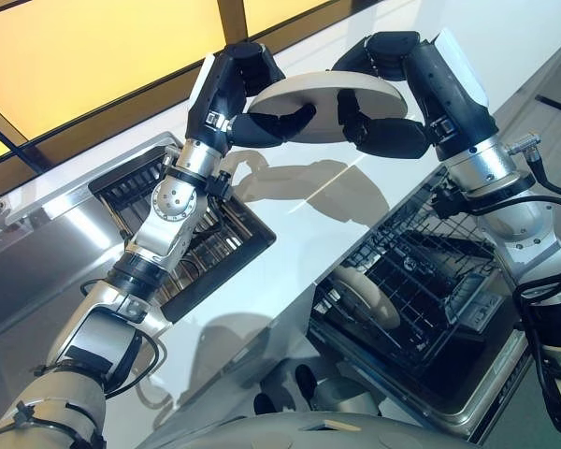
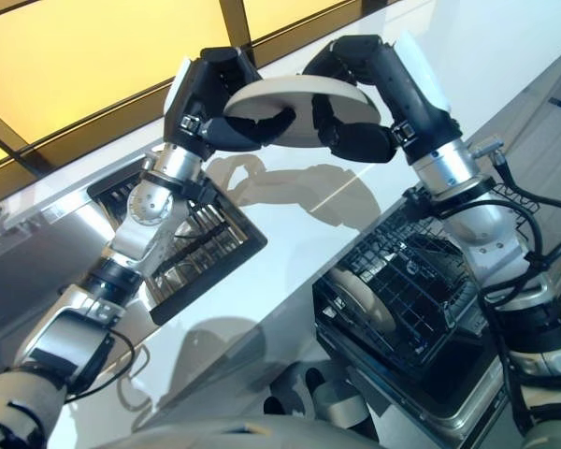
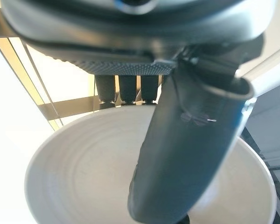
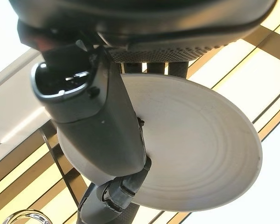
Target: Pick up plates and place into dishwasher.
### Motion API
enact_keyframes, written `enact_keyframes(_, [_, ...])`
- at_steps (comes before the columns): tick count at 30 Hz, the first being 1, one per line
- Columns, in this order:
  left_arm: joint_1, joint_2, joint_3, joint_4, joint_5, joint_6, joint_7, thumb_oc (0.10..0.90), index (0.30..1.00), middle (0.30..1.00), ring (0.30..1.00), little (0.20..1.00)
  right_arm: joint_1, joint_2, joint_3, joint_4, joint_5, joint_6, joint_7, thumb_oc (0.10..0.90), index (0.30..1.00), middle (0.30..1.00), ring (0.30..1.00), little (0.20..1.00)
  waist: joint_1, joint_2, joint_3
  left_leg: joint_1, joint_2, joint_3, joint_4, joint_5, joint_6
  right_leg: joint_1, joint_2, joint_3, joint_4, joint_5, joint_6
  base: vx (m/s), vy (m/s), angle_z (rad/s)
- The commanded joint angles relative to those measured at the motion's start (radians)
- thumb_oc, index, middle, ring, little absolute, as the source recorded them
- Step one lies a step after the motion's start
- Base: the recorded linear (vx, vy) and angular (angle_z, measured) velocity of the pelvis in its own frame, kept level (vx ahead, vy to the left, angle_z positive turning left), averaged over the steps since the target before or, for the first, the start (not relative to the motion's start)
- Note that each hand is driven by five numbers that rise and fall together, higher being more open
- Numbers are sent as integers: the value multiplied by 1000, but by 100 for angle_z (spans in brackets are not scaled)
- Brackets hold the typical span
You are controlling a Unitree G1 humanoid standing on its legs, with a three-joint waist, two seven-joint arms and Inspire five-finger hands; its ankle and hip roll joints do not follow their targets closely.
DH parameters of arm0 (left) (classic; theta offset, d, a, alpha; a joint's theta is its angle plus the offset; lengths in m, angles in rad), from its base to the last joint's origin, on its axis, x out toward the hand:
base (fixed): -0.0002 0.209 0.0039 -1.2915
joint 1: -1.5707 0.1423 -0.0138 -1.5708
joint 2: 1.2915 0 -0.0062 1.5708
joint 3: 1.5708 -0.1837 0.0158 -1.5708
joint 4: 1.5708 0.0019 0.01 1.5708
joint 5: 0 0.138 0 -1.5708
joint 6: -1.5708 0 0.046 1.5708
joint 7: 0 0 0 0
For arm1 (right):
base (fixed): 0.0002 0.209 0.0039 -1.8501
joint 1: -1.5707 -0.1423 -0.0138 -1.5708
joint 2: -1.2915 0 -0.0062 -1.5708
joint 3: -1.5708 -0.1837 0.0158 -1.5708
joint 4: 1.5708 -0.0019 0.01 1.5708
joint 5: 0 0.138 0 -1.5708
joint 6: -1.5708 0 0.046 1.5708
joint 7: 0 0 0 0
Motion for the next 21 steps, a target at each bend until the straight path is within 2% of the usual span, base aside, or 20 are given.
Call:
enact_keyframes(1, [-158, 11, -17, -1, 6, -122, 9, 100, 300, 300, 300, 200, -68, 20, -70, -15, -4, -55, -24, 100, 300, 300, 300, 200, 16, -25, -159, -8, -4, 29, 9, -71, -9, -29, -11, -46, 80, -74, 123, 0, 0, 0])
enact_keyframes(6, [-160, 21, -14, -26, 8, -111, 19, 100, 300, 300, 300, 200, -64, 10, -75, -10, -38, -48, -33, 100, 300, 300, 300, 200, 17, -25, -157, -8, -6, 24, 9, -71, -8, -28, -11, -47, 81, -75, 123, 0, 0, 0])
enact_keyframes(7, [-159, 23, -13, -31, 11, -105, 24, 226, 408, 408, 408, 326, -61, 7, -76, -7, -53, -48, -42, 100, 300, 300, 300, 200, 18, -25, -156, -8, -6, 22, 9, -71, -7, -27, -11, -47, 81, -75, 122, 0, 0, 0])
enact_keyframes(8, [-159, 23, -13, -32, 12, -101, 26, 454, 604, 604, 604, 554, -60, 6, -77, -7, -56, -47, -44, 100, 300, 300, 300, 200, 19, -25, -156, -8, -6, 21, 9, -71, -7, -27, -11, -47, 82, -75, 122, 0, 0, 0])
enact_keyframes(9, [-155, 26, -11, -36, 15, -98, 29, 800, 900, 900, 900, 900, -55, 2, -81, -6, -61, -49, -49, 100, 300, 300, 300, 200, 19, -26, -156, -8, -6, 20, 9, -71, -7, -28, -12, -47, 82, -75, 123, 0, 0, 0])
enact_keyframes(14, [-102, 49, 25, -82, -12, -67, 8, 800, 900, 900, 900, 900, -14, -23, -128, 0, -110, -50, -70, 100, 300, 300, 300, 200, 25, -27, -155, -10, -7, 15, 8, -71, -9, -29, -12, -49, 80, -75, 125, 0, 0, 0])
enact_keyframes(17, [-46, 58, 61, -125, -65, -54, -43, 800, 900, 900, 900, 900, 31, -37, -175, 4, -143, -50, -77, 100, 300, 300, 300, 200, 32, -29, -152, -13, -6, 8, 9, -69, -9, -28, -12, -53, 80, -76, 125, -1, -2, 1])
enact_keyframes(20, [-5, 68, 80, -175, -71, -17, -39, 800, 900, 900, 900, 900, 65, -46, -204, -2, -164, -47, -84, 100, 300, 300, 300, 200, 36, -30, -149, -15, -6, 2, 9, -68, -10, -29, -11, -56, 80, -76, 124, -1, -3, 1])
enact_keyframes(21, [45, 72, 105, -218, -73, 33, -19, 800, 900, 900, 900, 900, 108, -56, -239, -2, -182, -47, -94, 100, 300, 300, 300, 200, 42, -33, -147, -16, -7, -5, 9, -66, -9, -28, -12, -59, 78, -76, 124, -2, -12, 3])
